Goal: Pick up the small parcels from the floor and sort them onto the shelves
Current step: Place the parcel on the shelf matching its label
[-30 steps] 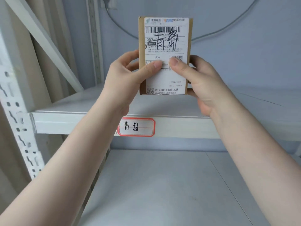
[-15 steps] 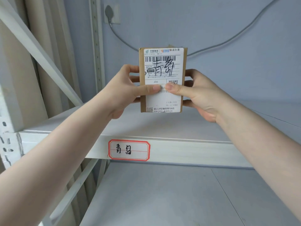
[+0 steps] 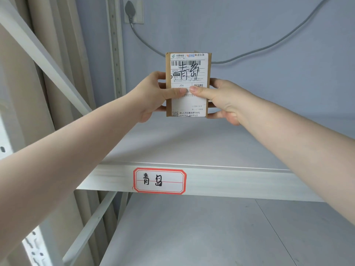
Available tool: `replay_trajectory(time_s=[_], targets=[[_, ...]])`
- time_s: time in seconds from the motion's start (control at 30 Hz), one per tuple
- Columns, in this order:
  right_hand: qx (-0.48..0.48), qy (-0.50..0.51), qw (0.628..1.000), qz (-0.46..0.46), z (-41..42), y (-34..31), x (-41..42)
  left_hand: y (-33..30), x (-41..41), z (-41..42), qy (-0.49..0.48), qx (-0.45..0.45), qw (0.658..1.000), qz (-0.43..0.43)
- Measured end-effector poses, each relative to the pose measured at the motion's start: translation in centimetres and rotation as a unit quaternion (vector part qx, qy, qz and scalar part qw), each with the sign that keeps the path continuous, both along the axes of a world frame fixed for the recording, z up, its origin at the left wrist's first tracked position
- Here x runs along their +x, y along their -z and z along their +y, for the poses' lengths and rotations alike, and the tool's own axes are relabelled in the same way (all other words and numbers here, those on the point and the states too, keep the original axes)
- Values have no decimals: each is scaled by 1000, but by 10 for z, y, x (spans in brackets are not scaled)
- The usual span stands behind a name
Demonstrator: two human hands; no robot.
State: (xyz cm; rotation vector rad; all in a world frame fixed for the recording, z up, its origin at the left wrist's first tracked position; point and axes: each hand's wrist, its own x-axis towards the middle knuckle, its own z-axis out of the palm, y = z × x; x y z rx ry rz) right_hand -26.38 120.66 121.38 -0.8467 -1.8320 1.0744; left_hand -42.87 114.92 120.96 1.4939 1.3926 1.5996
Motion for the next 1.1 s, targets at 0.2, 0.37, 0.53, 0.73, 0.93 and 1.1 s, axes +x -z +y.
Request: replay_trajectory(time_s=[0.2,0.37,0.53,0.73,0.93,1.1], targets=[[-31,19,999,-21,15,12,-13,7,-10,22,-38,-36,996,79],[-33,33,998,-41,29,23,-22,16,-17,40,-32,-65,991,110],[-32,41,998,-45,40,24,-25,19,-21,55,-24,-70,992,105],[-21,52,998,-29,48,27,-26,25,-23,63,-39,-49,994,87],[-1,86,996,-31,49,26,-31,20,-26,64,-114,-19,992,50],[-13,30,997,-73,43,24,-29,15,-27,59,-84,-50,995,19]])
